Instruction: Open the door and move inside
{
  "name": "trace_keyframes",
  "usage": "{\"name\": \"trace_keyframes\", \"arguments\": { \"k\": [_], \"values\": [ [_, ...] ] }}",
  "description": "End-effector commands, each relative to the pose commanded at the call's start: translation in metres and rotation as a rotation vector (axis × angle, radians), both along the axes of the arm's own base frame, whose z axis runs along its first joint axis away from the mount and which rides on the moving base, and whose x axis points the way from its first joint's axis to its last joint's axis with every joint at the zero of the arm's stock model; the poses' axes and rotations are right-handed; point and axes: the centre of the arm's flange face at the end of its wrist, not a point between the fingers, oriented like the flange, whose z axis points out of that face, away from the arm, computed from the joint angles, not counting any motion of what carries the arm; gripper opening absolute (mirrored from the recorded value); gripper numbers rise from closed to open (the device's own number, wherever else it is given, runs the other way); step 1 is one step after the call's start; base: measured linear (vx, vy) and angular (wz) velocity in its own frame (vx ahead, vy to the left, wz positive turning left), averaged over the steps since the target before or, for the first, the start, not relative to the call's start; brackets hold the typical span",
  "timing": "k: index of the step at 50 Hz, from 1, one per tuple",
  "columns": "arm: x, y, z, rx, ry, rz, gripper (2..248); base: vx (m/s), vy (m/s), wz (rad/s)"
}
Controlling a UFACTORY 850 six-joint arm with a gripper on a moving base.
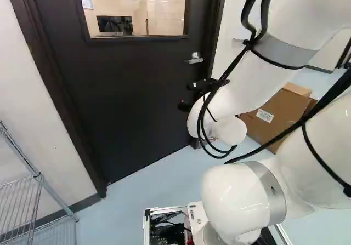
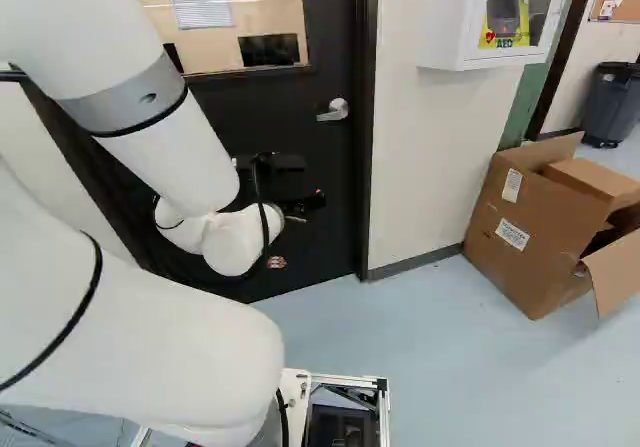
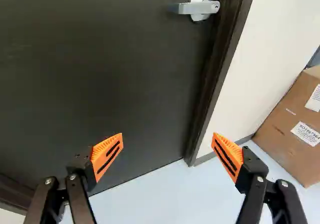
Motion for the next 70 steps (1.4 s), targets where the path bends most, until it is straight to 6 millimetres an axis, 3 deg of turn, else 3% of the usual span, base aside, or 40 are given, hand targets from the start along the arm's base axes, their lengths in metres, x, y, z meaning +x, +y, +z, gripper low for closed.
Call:
{"name": "trace_keyframes", "arguments": {
  "k": [32,70],
  "values": [
    [0.001,0.0,0.001,0.0,-0.003,0.0,247,0.039,-0.001,-0.004],
    [0.022,0.0,0.036,0.0,-0.101,0.0,247,0.0,0.0,0.0]
  ]
}}
